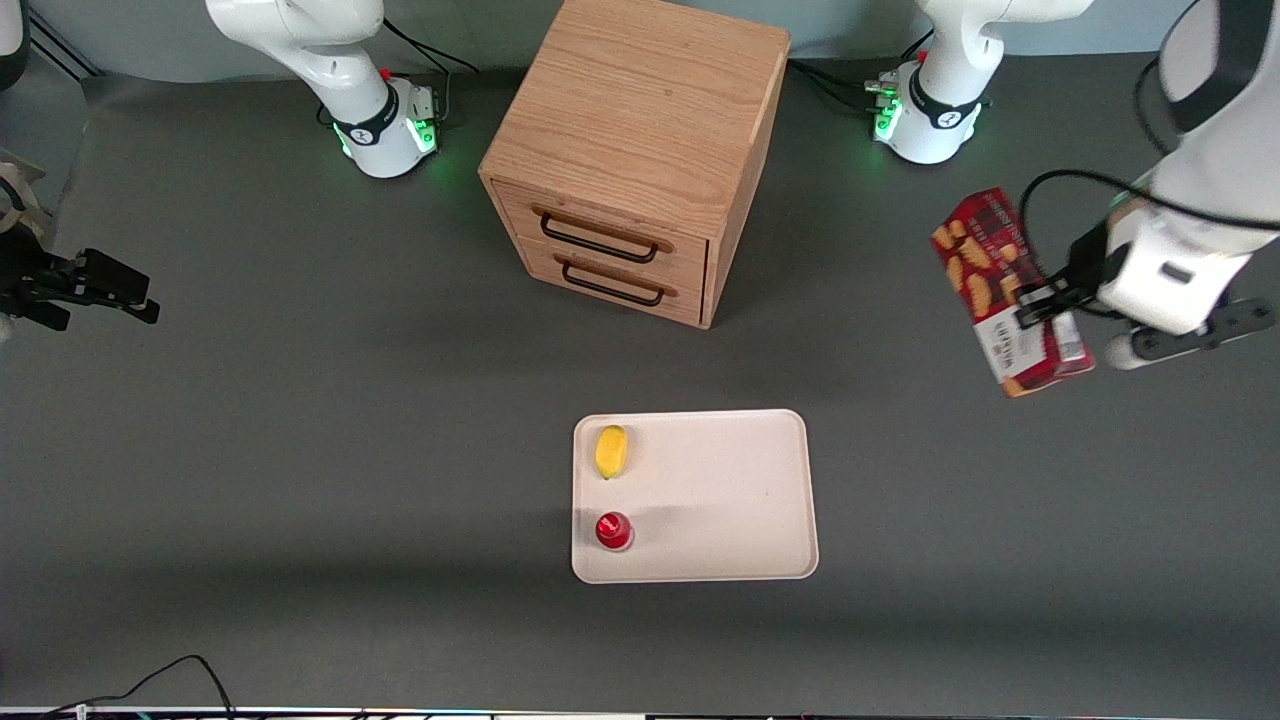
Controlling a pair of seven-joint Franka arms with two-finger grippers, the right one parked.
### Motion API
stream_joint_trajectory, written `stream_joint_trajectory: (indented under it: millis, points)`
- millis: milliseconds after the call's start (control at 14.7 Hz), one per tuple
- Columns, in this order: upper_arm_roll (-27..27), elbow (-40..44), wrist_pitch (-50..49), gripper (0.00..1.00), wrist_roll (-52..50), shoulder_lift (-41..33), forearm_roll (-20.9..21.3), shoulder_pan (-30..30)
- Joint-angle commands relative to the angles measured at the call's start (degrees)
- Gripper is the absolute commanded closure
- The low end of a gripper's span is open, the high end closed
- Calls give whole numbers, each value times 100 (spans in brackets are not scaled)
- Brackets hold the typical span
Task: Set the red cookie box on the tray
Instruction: 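Lift the red cookie box up off the table with the left gripper, then carry the box over the white tray and lower it onto the tray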
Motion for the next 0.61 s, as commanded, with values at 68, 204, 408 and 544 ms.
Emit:
stream_joint_trajectory:
  millis: [68,204,408,544]
  points:
    - [-539,1448,432,100,-1291,1590,436,-112]
    - [-628,1879,914,100,-1687,2231,551,-270]
    - [-628,2468,1513,100,-2355,3137,858,-639]
    - [-628,2505,1987,100,-2838,3507,1209,-894]
